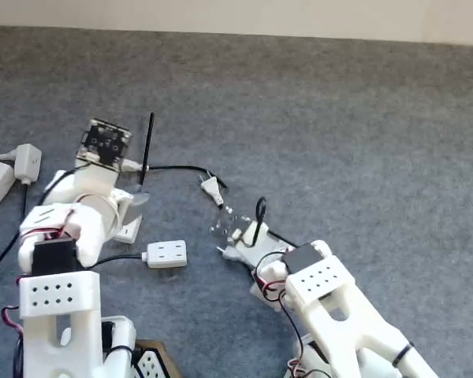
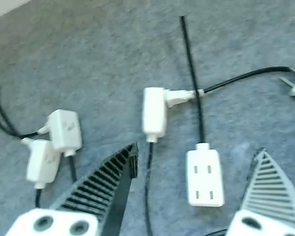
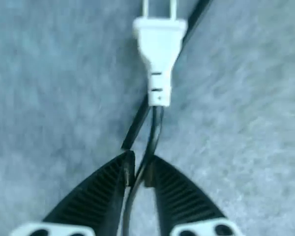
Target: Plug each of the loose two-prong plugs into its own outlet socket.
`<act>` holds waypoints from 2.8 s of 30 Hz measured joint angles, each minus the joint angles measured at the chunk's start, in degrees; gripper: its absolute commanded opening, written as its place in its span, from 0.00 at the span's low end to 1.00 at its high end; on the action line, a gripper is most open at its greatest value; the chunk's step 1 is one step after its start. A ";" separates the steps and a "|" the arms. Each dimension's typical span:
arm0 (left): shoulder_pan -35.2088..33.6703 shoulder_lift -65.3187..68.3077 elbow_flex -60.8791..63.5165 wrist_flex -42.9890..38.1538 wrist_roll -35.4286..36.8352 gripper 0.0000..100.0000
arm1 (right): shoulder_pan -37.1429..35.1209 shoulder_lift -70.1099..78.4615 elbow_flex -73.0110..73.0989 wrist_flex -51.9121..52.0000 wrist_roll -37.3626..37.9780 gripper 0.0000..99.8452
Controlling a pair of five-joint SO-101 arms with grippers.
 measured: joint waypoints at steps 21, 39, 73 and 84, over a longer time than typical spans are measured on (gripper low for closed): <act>-14.15 3.34 0.26 -7.12 -9.05 0.35 | -7.74 6.77 -10.55 0.53 7.74 0.18; -25.85 31.03 -9.49 -16.79 -12.48 0.35 | -3.69 36.84 -28.57 0.18 7.38 0.12; -16.97 31.47 -9.58 -4.04 -12.66 0.35 | -2.81 11.96 -18.73 -11.87 -9.49 0.01; 1.49 30.24 -24.97 20.84 -6.86 0.35 | -11.25 -2.64 -3.87 -24.35 -15.38 0.01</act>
